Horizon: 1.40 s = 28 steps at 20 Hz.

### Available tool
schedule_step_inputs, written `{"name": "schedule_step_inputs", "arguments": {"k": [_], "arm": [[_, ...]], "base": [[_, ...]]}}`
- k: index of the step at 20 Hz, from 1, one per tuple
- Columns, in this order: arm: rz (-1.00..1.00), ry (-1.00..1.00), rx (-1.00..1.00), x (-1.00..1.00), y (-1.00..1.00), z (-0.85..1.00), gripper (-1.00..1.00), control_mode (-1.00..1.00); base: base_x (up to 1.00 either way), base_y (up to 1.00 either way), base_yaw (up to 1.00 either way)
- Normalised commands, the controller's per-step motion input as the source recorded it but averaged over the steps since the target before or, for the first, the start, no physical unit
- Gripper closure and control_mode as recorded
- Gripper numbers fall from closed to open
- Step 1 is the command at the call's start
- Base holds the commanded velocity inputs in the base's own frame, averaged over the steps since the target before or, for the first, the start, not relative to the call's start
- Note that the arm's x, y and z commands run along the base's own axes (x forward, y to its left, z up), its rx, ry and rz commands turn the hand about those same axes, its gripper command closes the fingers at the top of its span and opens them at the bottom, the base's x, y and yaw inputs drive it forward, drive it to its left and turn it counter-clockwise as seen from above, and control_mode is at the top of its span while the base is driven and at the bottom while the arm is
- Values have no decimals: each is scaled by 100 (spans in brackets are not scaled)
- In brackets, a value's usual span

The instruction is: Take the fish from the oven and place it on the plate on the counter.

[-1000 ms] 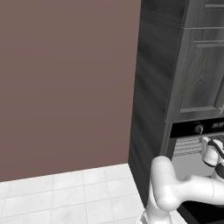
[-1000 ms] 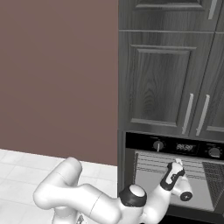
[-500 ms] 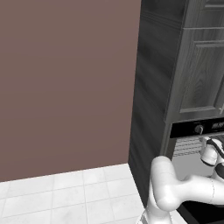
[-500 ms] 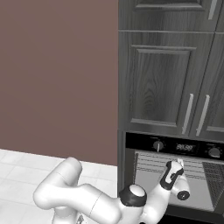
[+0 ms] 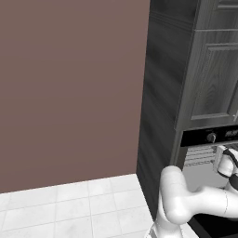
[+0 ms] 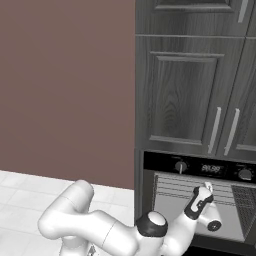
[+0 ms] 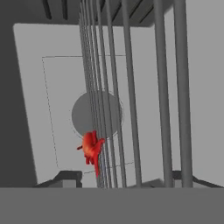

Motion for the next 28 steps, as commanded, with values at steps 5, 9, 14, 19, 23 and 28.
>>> {"name": "schedule_step_inputs", "arguments": {"k": [5,9,14,19,23,28], "arm": [[6,-4,2,0,3,-34,100,-100],[0,0,0,0,6,-36,100,-100],[0,1,0,-1,1,-37,100,-100],[1,5,0,-14,0,-33,100,-100],[2,5,0,-34,0,-39,100,-100],[4,1,0,-57,0,-52,100,-100]], "base": [[0,0,0],[0,0,0],[0,0,0],[0,0,0],[0,0,0],[0,0,0]]}}
